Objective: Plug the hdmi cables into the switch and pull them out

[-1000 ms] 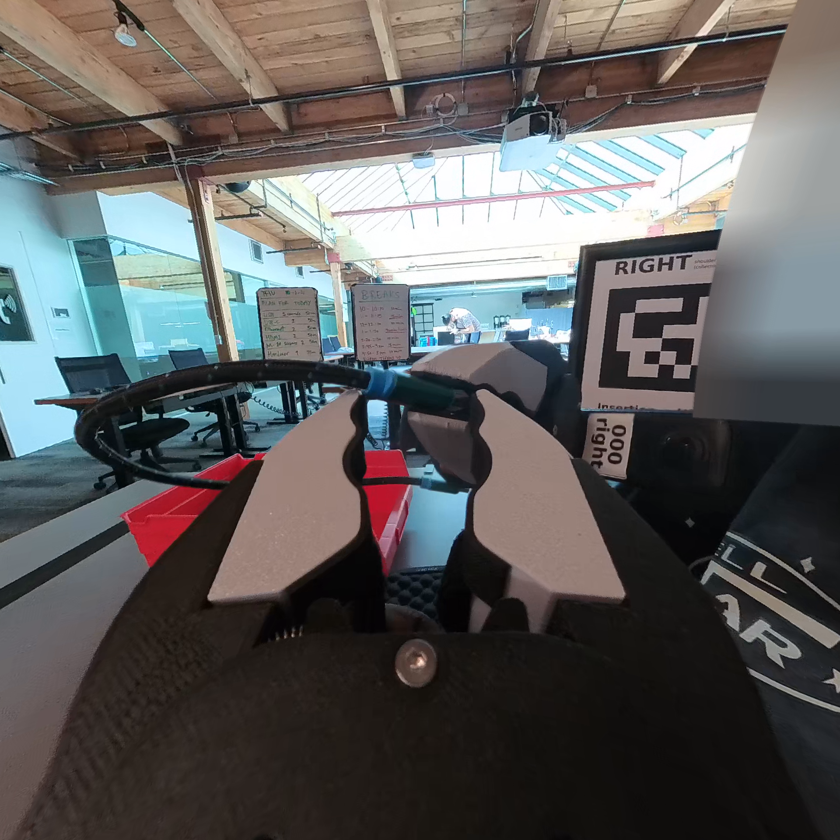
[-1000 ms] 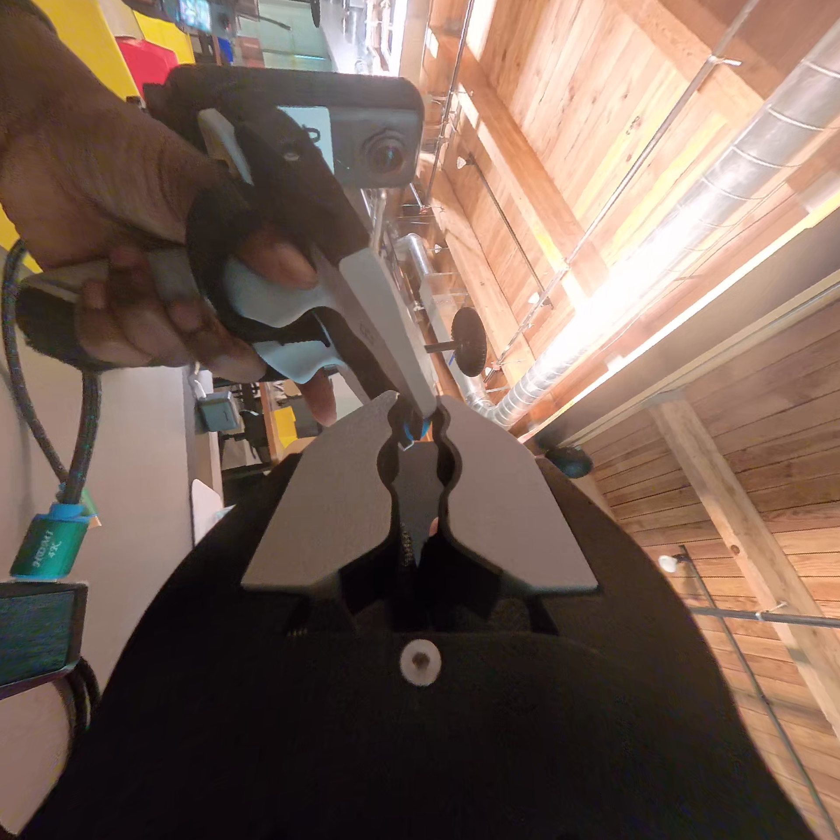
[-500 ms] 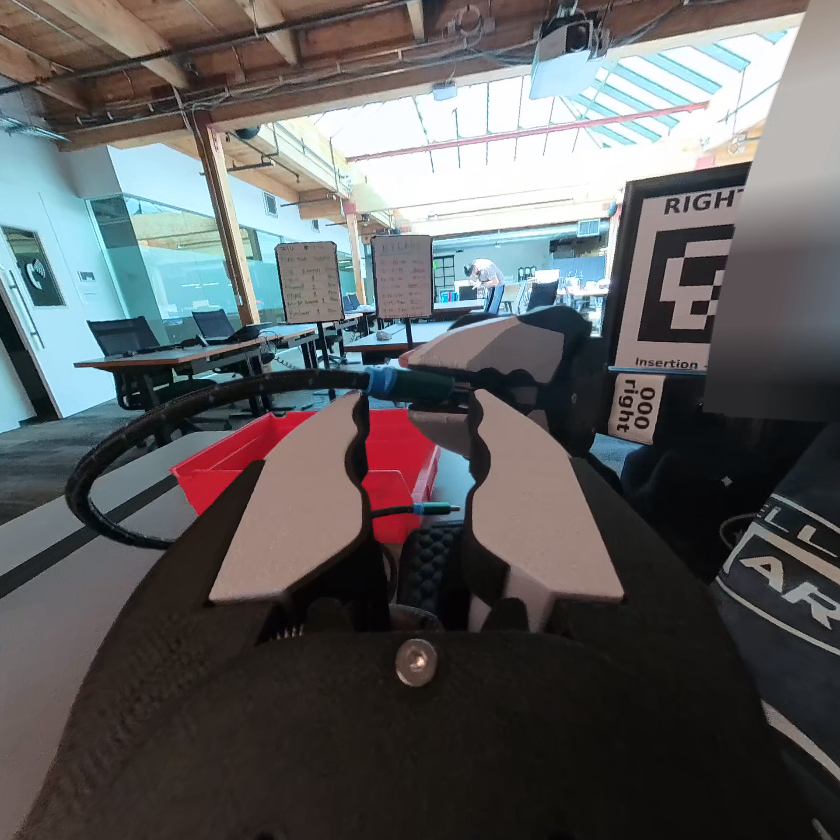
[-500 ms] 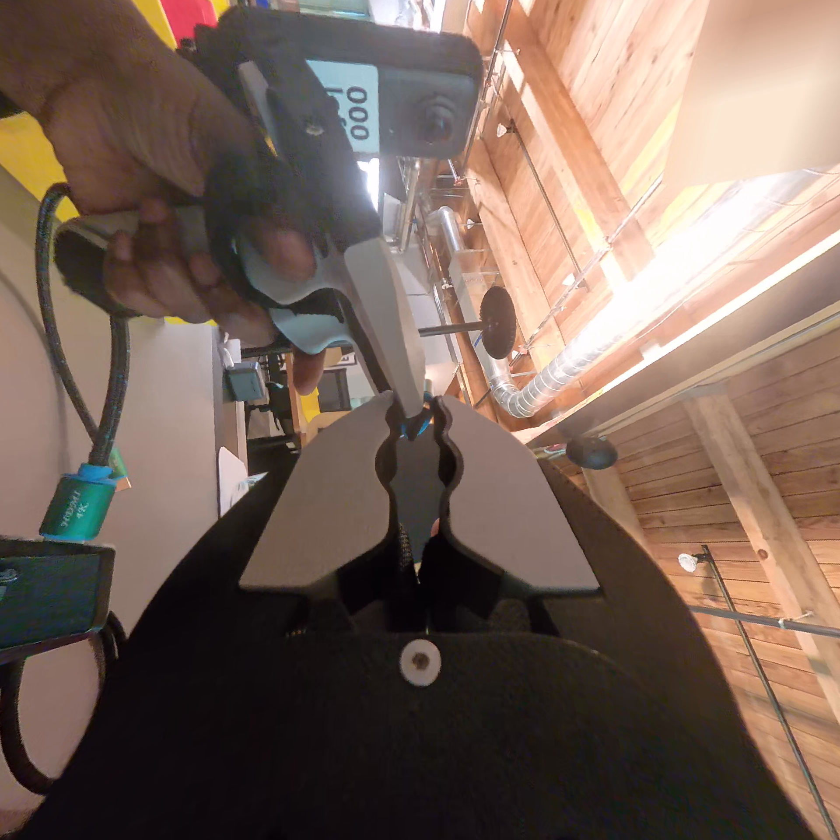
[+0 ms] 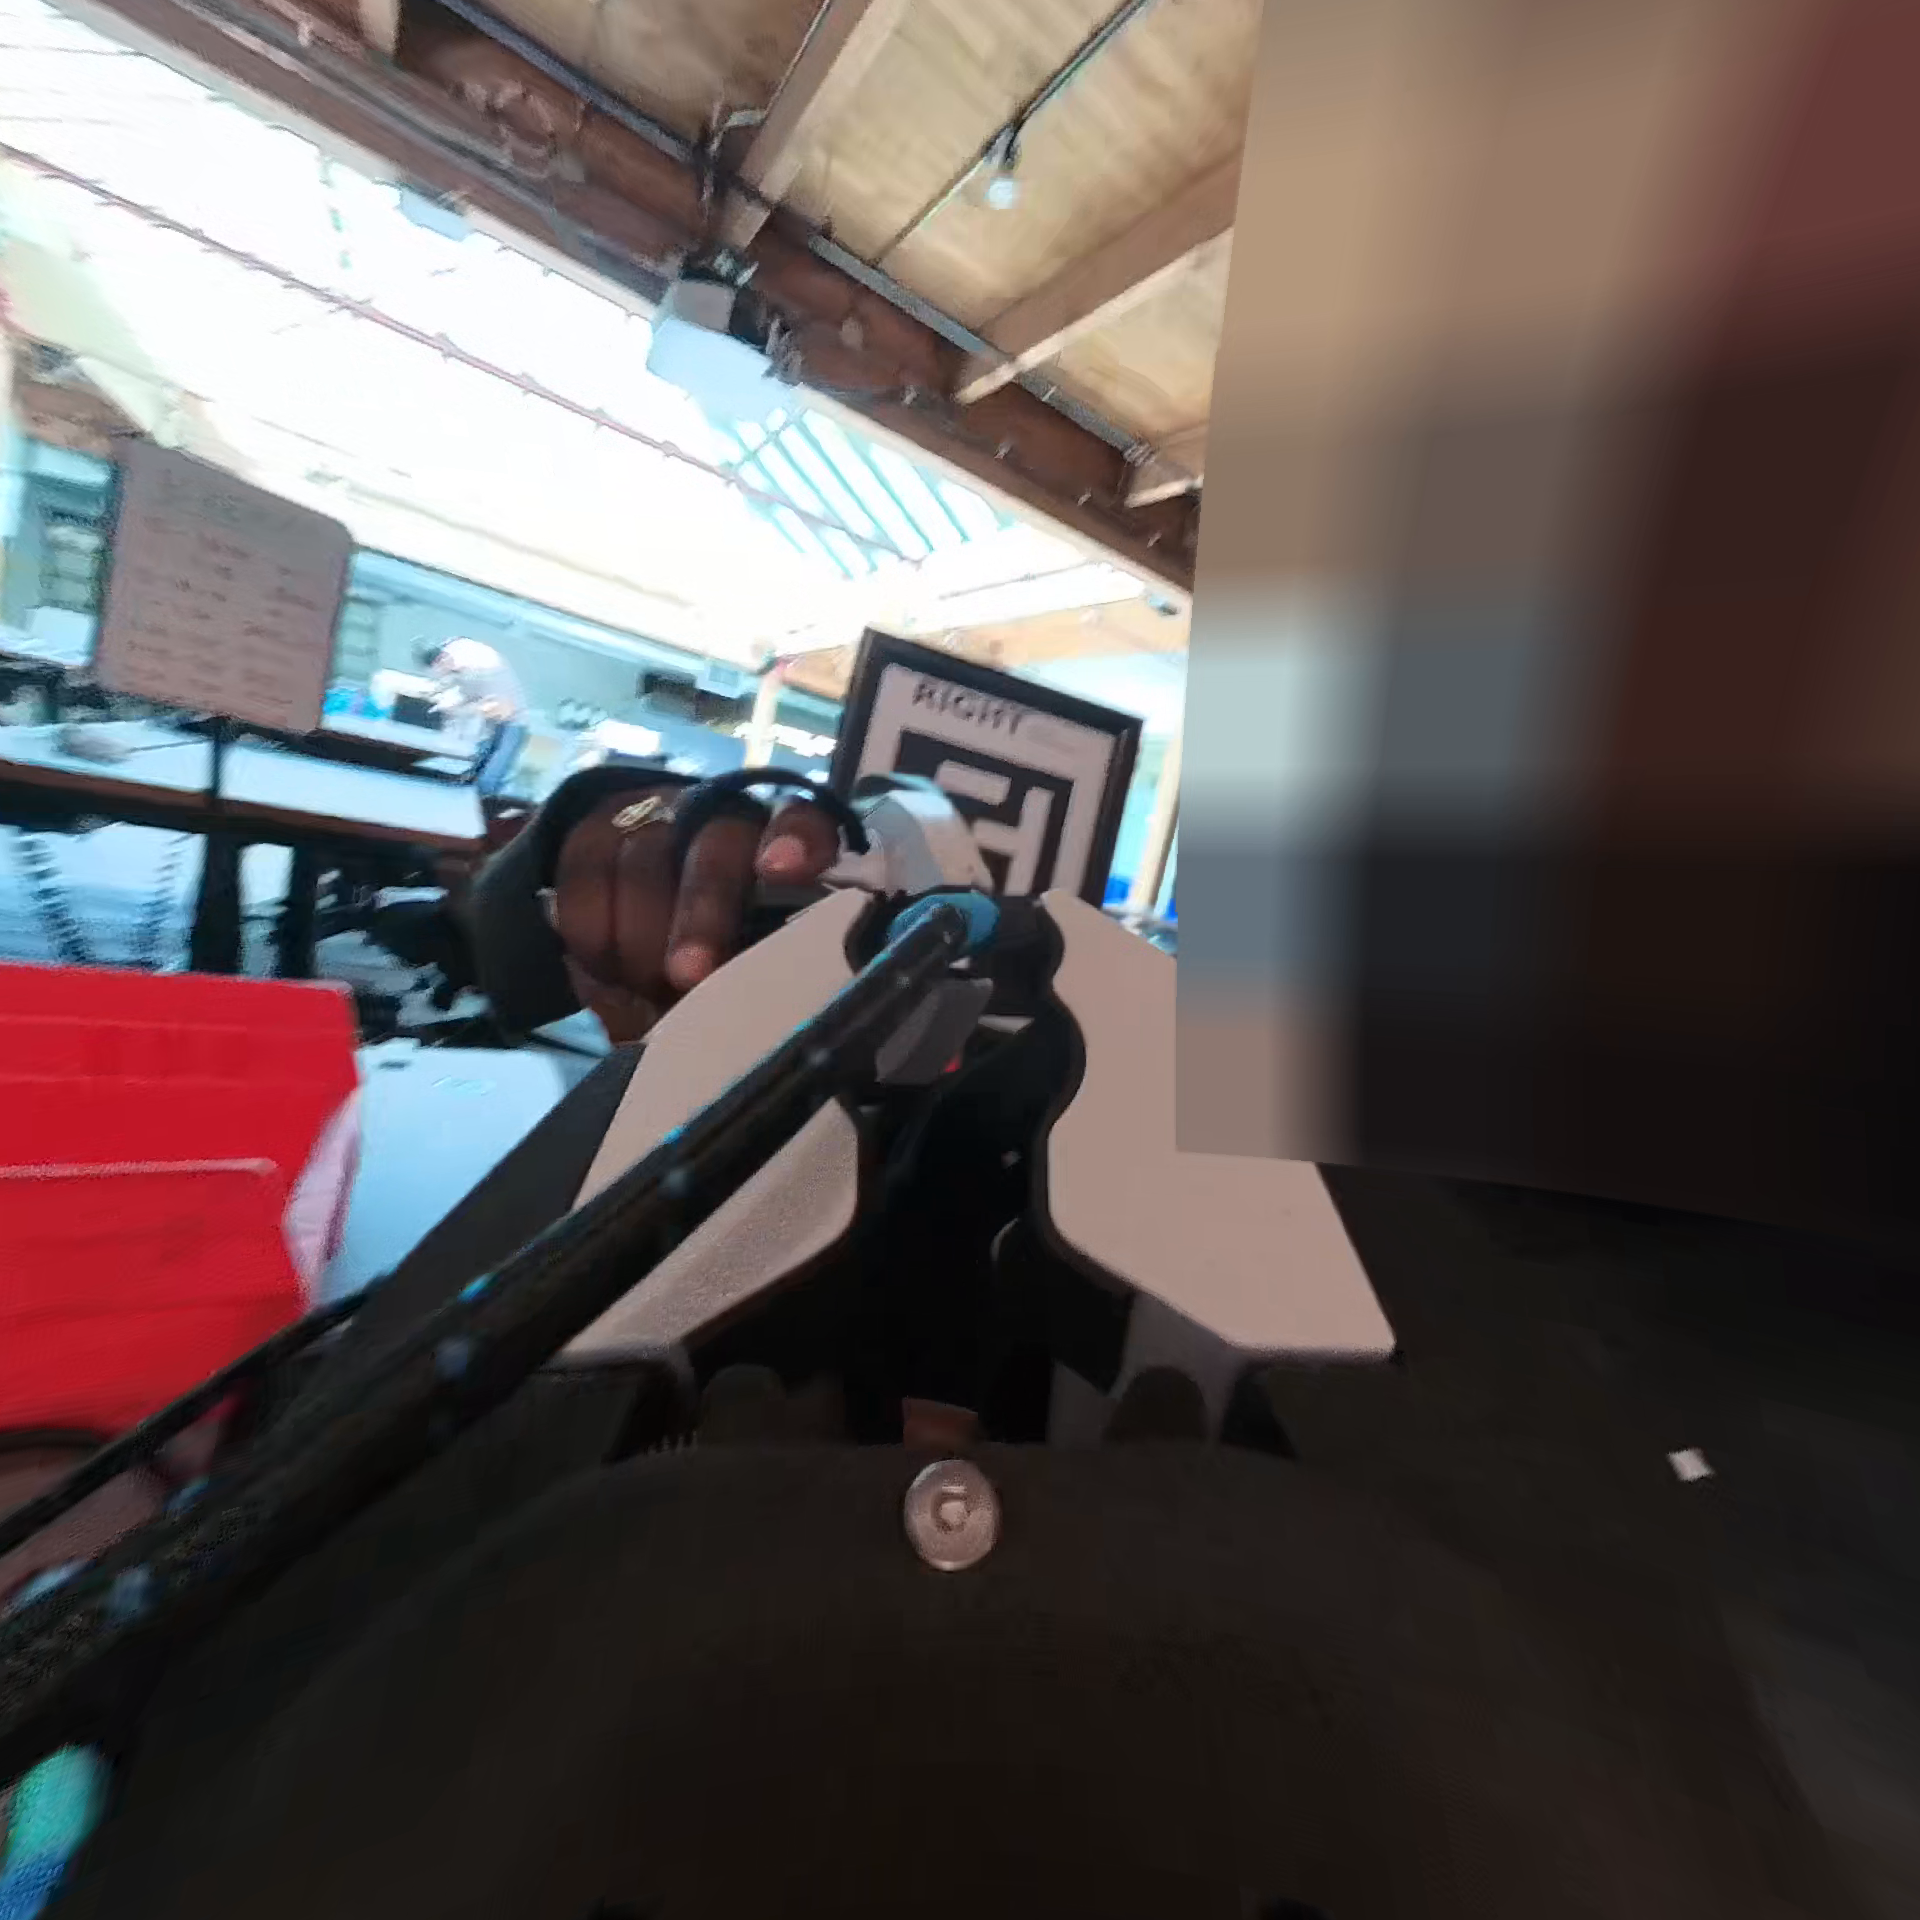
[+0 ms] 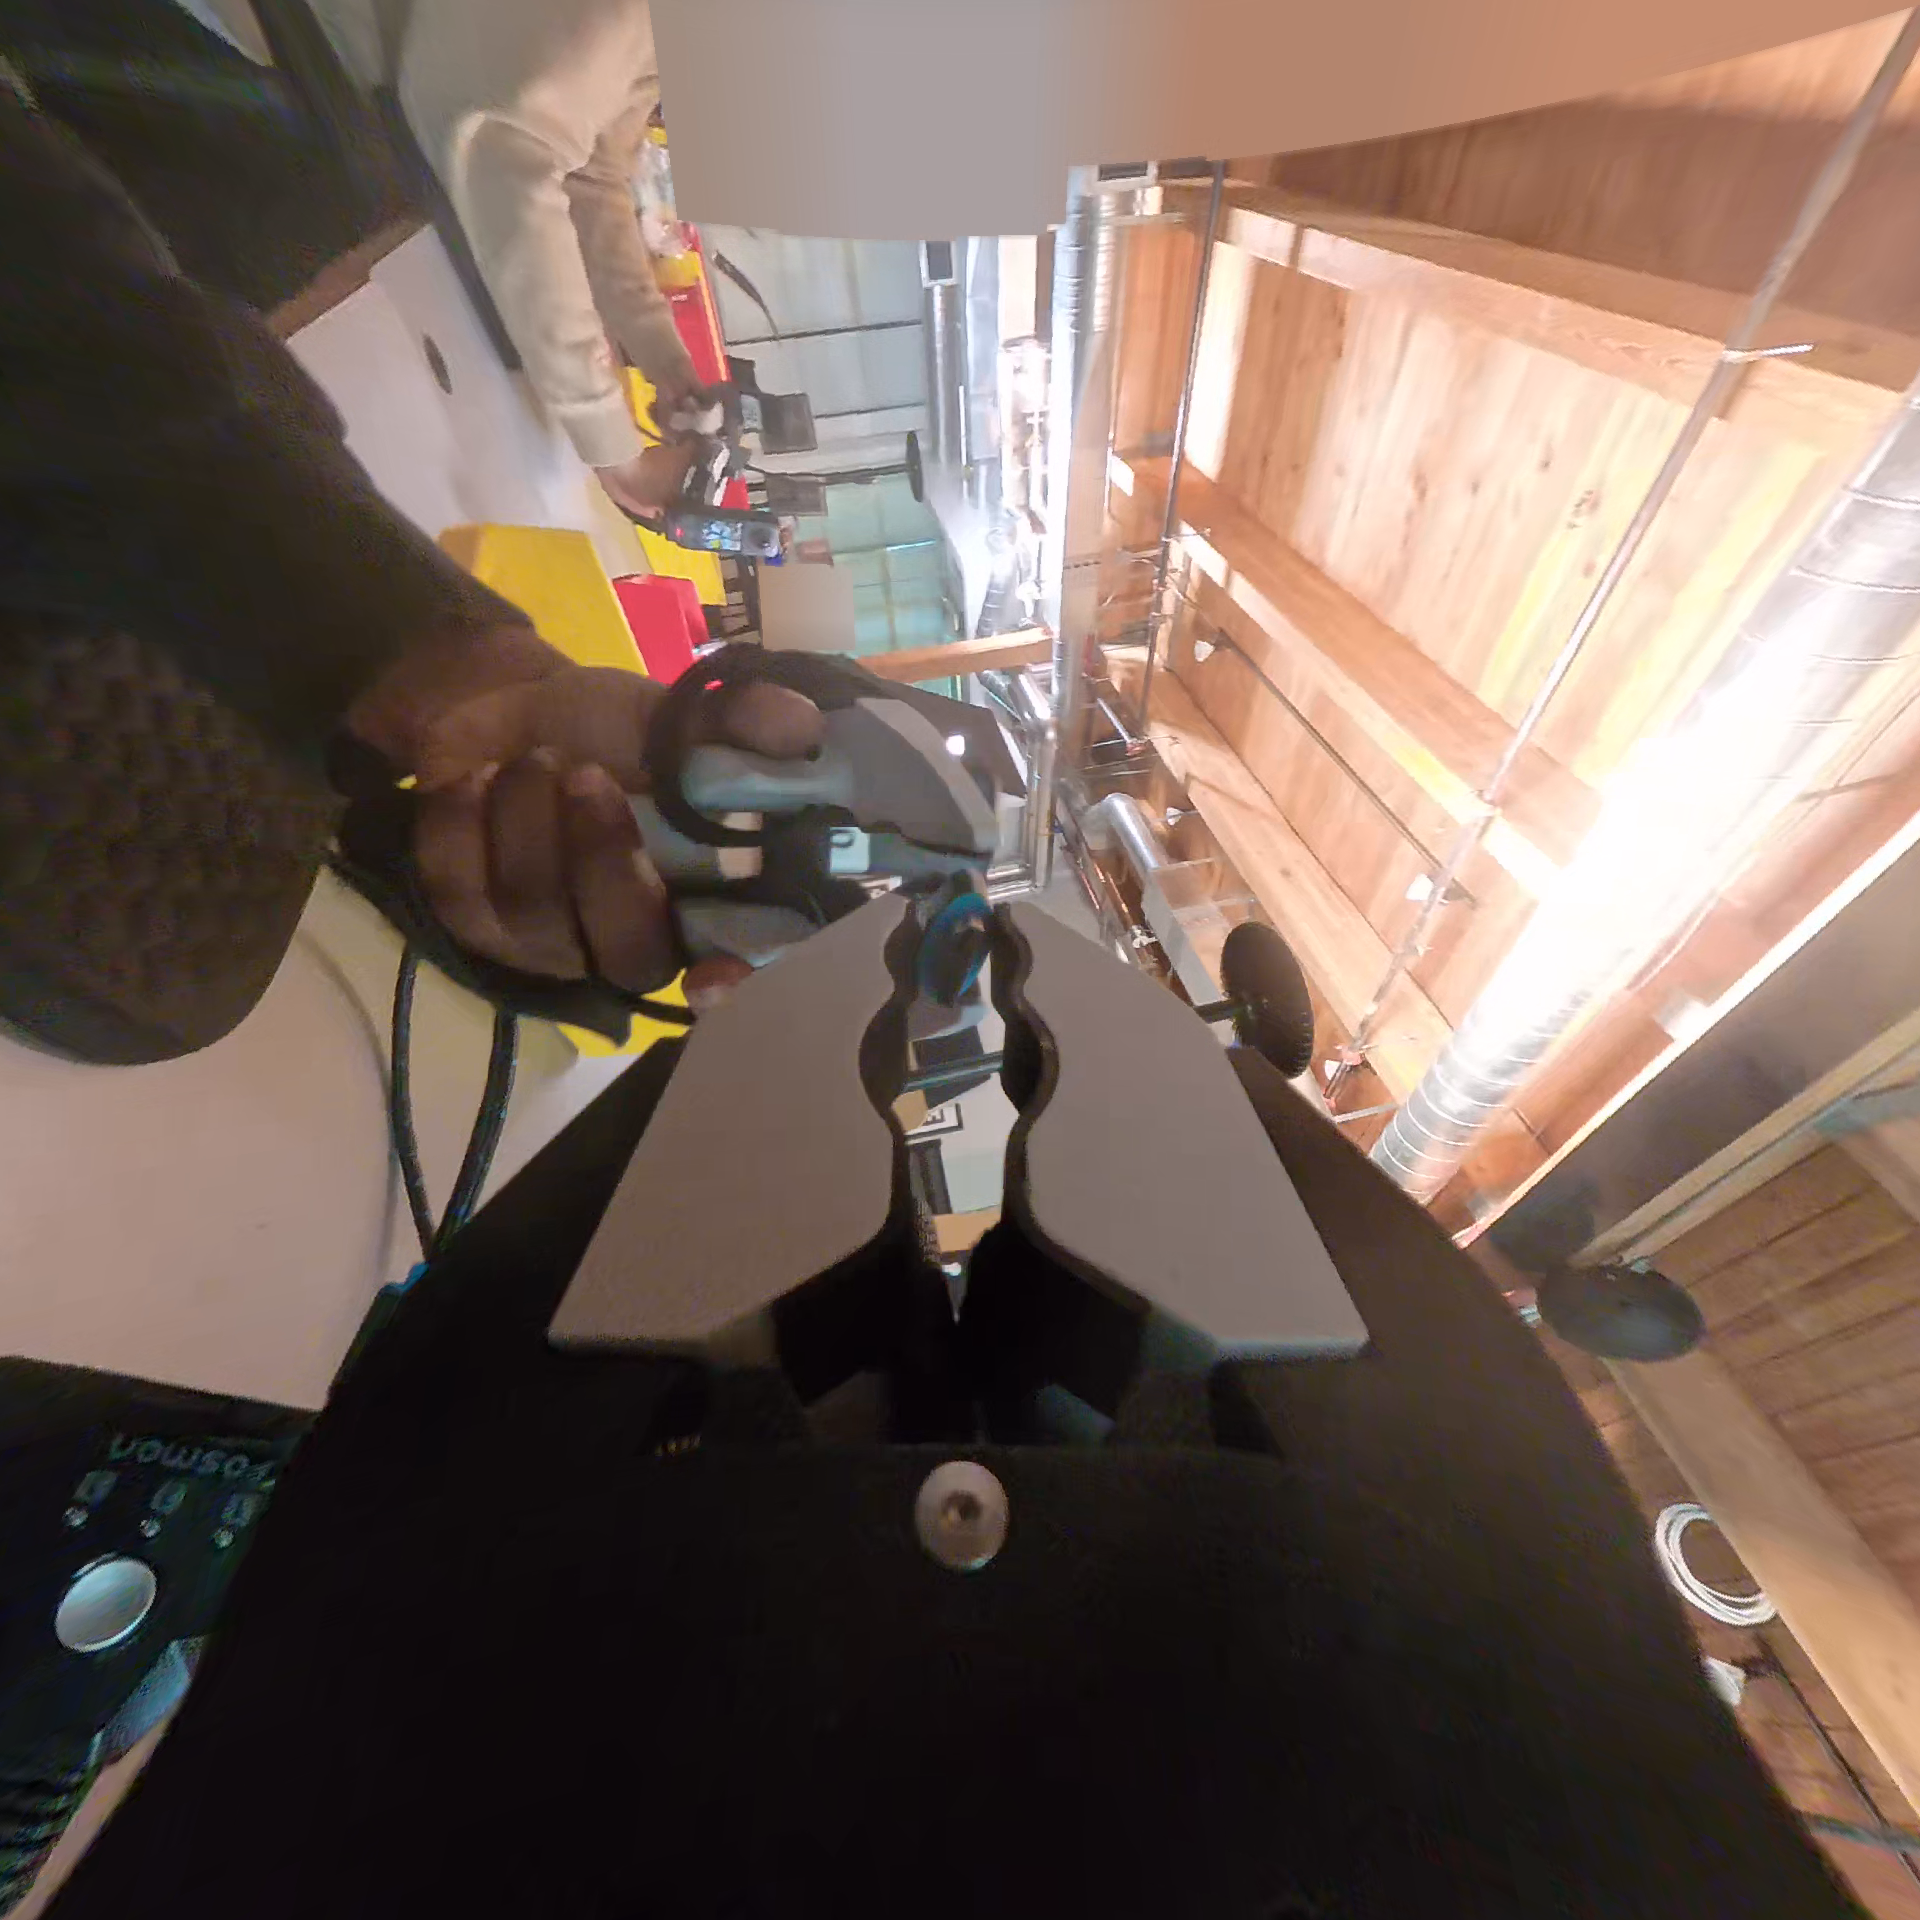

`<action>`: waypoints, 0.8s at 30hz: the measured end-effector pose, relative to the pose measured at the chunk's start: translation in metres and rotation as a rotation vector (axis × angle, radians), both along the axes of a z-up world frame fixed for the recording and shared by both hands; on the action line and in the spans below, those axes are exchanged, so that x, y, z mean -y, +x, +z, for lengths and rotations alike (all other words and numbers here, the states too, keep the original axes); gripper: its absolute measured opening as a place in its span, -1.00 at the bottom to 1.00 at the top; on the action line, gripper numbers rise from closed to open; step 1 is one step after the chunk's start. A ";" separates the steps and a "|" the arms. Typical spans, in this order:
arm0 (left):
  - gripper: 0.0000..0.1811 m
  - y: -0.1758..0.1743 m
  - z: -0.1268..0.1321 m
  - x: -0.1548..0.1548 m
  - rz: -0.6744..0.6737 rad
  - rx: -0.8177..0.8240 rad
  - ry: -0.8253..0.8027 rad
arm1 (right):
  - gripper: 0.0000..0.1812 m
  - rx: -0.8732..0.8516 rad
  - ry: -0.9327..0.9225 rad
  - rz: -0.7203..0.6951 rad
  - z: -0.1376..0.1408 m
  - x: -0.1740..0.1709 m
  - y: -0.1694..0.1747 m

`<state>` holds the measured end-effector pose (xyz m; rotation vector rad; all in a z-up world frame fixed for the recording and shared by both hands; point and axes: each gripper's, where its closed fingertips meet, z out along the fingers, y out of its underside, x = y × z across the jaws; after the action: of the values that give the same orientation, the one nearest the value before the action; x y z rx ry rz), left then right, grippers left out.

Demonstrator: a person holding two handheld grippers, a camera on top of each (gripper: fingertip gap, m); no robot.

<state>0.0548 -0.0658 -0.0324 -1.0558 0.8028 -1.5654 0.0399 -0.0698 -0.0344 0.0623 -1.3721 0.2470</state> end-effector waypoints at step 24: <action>-0.79 -0.011 0.012 0.001 0.450 -0.123 0.481 | -0.73 -0.096 -0.028 -0.018 0.006 -0.001 -0.004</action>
<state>0.0438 -0.0671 -0.0207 -0.8994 0.8948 -0.8765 0.0356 -0.0692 -0.0284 0.0385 -1.2734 0.2449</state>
